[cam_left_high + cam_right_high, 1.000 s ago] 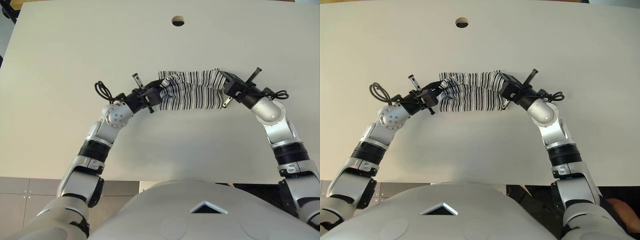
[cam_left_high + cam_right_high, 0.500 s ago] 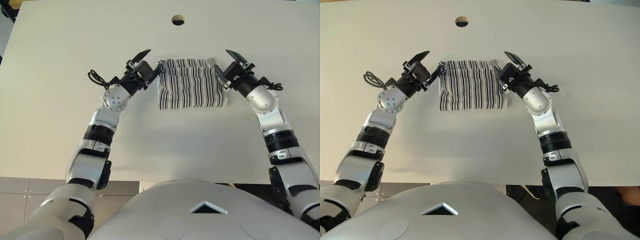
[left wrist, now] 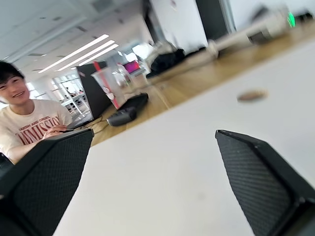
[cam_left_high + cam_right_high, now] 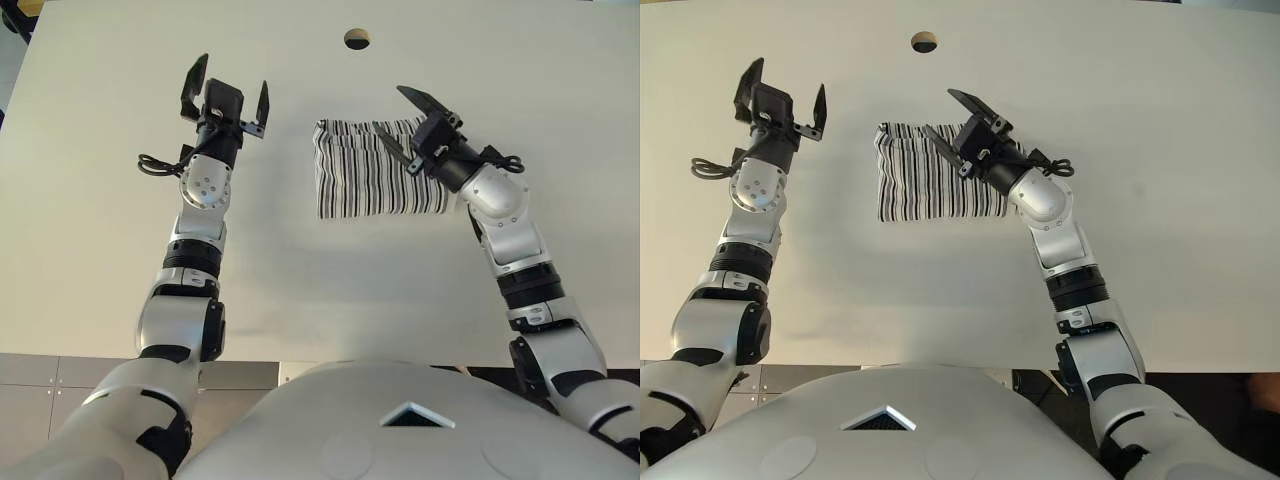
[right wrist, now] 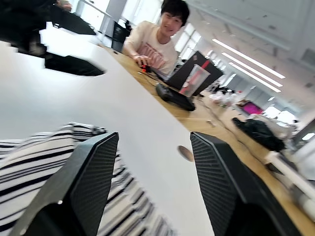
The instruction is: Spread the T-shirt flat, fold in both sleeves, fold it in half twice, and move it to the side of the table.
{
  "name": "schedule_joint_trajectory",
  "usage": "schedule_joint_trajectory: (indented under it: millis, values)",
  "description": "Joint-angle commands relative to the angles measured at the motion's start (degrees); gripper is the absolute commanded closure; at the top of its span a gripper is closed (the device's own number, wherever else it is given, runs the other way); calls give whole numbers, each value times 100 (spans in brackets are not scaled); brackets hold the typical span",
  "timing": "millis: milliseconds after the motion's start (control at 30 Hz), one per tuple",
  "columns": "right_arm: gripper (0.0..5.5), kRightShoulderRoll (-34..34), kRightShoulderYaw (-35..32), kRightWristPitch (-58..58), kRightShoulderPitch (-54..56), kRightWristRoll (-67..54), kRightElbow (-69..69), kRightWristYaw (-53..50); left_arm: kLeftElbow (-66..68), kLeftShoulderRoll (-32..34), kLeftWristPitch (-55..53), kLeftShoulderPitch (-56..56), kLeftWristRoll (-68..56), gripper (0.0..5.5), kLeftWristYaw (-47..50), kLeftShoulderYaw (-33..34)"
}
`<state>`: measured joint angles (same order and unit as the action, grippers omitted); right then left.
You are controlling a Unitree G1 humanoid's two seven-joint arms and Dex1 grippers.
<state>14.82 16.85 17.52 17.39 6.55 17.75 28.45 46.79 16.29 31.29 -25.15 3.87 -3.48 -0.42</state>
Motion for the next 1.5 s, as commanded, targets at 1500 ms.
schedule_joint_trajectory:
  millis: [1500]
  values:
    - [280, -1138, -1138, 2497, 1011, 1198, 3014, -5269, -365, -2068, 1186, 191, 351, 91, 1164, 70]
